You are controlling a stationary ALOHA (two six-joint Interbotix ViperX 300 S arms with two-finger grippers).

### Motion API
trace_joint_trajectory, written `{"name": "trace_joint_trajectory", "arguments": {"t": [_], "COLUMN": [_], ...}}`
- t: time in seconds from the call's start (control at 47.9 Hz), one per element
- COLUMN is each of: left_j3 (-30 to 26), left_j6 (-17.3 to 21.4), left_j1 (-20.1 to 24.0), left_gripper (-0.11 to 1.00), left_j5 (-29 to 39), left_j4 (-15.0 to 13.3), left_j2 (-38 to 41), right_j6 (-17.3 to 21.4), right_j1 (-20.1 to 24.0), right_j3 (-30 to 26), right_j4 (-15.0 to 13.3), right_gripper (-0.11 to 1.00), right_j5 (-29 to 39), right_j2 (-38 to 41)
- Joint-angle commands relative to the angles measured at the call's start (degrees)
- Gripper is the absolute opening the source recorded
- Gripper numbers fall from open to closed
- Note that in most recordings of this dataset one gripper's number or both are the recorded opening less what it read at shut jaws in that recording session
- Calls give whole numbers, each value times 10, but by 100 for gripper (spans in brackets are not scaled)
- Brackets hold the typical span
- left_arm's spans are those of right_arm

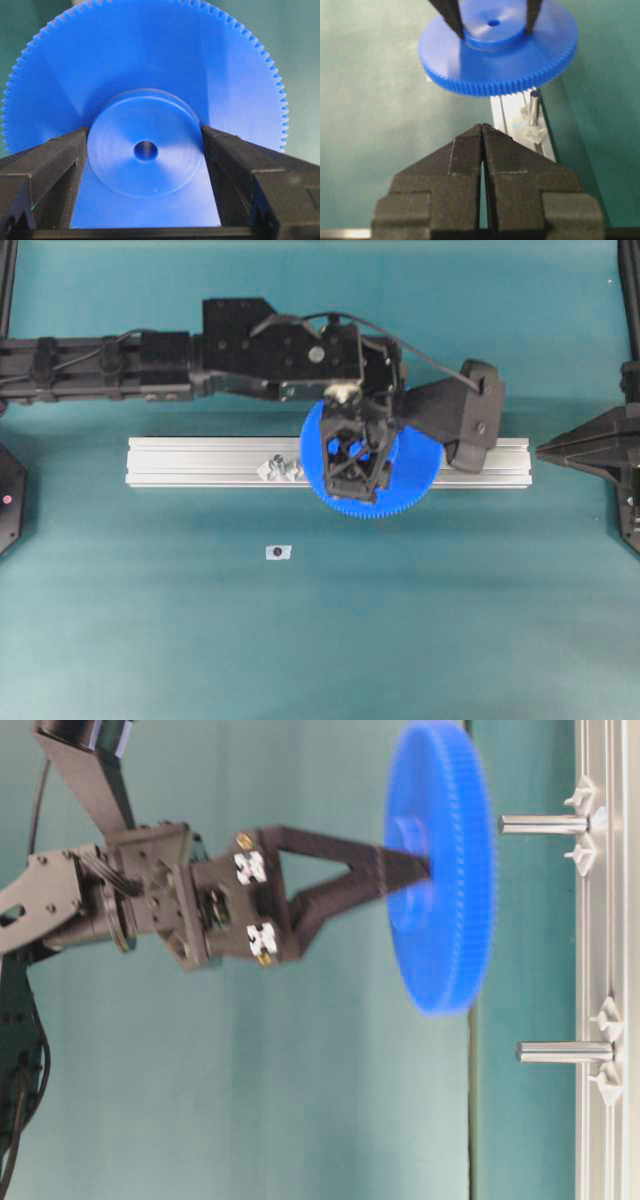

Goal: Insert the large gear onto the shaft.
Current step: 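Lift the blue gear and carry it toward the right shaft, then align the gear's center hole above the right metal shaft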

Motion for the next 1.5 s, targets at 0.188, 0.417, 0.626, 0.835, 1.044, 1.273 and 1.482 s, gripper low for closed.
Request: {"name": "trace_joint_trajectory", "arguments": {"t": [0.188,0.417,0.626,0.835,1.044,1.273,1.482], "left_j3": [-67,-104,-120,-121,-121,-119,-112], "left_j6": [32,40,38,36,36,32,31], "left_j1": [4,11,14,22,27,27,27], "left_gripper": [78,78,78,78,78,78,78], "left_j5": [6,12,13,13,13,13,8], "left_j4": [3,1,1,3,3,3,1], "left_j2": [12,36,56,66,75,84,91], "right_j6": [5,5,5,5,5,5,5], "right_j1": [-1,-1,-1,-1,-1,-1,-1], "right_j3": [-5,-4,-4,-4,-3,-4,-3], "right_j4": [-1,-1,-1,-1,-1,-1,-1], "right_gripper": [2,2,2,2,2,2,2], "right_j5": [-3,-3,-2,-3,-3,-2,-3], "right_j2": [-3,-3,-4,-3,-4,-4,-4]}}
